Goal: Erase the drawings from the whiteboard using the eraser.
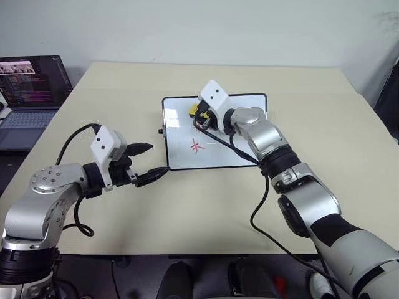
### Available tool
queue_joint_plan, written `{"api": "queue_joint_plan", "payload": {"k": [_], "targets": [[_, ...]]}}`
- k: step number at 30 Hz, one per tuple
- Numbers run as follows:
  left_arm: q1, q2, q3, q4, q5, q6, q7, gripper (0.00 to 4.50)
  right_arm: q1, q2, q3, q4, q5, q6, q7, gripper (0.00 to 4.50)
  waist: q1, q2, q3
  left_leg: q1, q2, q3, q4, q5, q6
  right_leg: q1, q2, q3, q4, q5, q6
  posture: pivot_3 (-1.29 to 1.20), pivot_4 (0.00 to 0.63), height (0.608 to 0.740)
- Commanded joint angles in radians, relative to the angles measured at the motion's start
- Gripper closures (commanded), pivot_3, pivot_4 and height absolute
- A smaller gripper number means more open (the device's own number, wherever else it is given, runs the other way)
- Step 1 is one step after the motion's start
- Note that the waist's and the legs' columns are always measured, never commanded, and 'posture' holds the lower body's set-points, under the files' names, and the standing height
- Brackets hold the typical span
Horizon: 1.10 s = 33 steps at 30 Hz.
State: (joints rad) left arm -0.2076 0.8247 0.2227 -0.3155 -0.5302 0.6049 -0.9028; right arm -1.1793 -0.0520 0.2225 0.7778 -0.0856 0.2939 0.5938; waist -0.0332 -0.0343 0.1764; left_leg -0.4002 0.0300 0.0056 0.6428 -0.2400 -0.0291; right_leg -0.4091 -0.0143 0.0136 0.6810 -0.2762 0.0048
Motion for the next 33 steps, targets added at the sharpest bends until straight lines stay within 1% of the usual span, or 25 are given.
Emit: {"api": "queue_joint_plan", "payload": {"k": [1,5,12,15,18,21,24,30,33], "targets": [[-0.006,0.016,0.026,-0.046,-0.013,-0.008,0.004,0.0,0.022,0.02,0.012,-0.032,-0.004,0.006,-0.001,3.22,-0.001,0.0,0.0,0.0,0.0,0.0,0.0,0.0,0.0,0.0,0.0,0.0,0.0,0.0,0.0,0.0,0.15,0.74],[-0.004,0.021,0.029,-0.046,-0.011,-0.007,0.001,0.0,-0.013,-0.012,-0.029,0.012,-0.006,-0.021,-0.054,3.22,0.0,0.0,0.0,0.0,0.0,0.0,0.0,0.0,0.0,0.0,0.0,0.0,0.0,0.0,0.0,0.0,0.15,0.74],[-0.024,0.017,0.011,-0.031,-0.007,-0.012,-0.003,0.0,0.02,-0.006,-0.031,-0.055,0.016,0.012,-0.036,3.22,0.001,0.0,0.0,0.0,0.0,0.0,0.0,0.0,0.0,0.001,0.0,0.0,0.0,0.0,0.0,0.0,0.15,0.74],[-0.036,0.013,0.002,-0.021,-0.004,-0.016,-0.006,0.0,0.026,-0.026,-0.051,-0.12,0.04,0.049,-0.024,3.22,0.001,0.0,0.0,0.0,0.0,-0.001,0.0,0.0,0.0,0.001,0.0,-0.001,0.0,0.0,0.0,0.0,0.15,0.74],[-0.042,0.005,-0.007,-0.016,-0.003,-0.019,-0.006,0.0,0.061,-0.058,-0.093,-0.279,0.096,0.134,0.001,3.22,0.003,0.0,0.0,-0.001,0.0,-0.001,0.0,0.0,0.0,0.001,0.0,-0.001,-0.001,0.0,0.0,0.0,0.15,0.74],[-0.042,0.003,-0.008,-0.015,-0.007,-0.021,-0.009,0.0,0.129,-0.084,-0.125,-0.465,0.154,0.242,0.019,3.22,0.003,0.0,0.001,-0.001,-0.001,-0.001,0.0,0.0,0.0,0.0,-0.001,-0.001,-0.001,0.0,0.0,0.0,0.15,0.74],[-0.034,0.001,-0.005,-0.021,-0.015,-0.022,-0.013,0.0,0.25,-0.122,-0.156,-0.694,0.22,0.347,0.032,3.22,0.003,0.0,0.0,-0.001,0.0,-0.001,-0.001,0.0,0.0,0.0,-0.001,-0.001,-0.002,-0.001,0.0,0.0,0.15,0.74],[-0.011,-0.003,0.015,-0.037,-0.038,-0.02,-0.019,0.0,0.512,-0.239,-0.192,-0.997,0.298,0.473,0.04,3.22,0.003,0.0,0.0,-0.001,0.0,-0.001,-0.001,0.0,0.0,0.0,-0.001,-0.001,-0.002,-0.001,0.0,0.0,0.15,0.74],[0.0,-0.005,0.024,-0.037,-0.043,-0.024,-0.015,0.0,0.653,-0.275,-0.207,-1.131,0.33,0.499,0.028,3.22,0.003,0.0,0.0,-0.001,0.0,-0.001,-0.001,0.0,0.0,0.0,0.0,-0.001,-0.002,-0.001,0.001,0.0,0.15,0.74]]}}
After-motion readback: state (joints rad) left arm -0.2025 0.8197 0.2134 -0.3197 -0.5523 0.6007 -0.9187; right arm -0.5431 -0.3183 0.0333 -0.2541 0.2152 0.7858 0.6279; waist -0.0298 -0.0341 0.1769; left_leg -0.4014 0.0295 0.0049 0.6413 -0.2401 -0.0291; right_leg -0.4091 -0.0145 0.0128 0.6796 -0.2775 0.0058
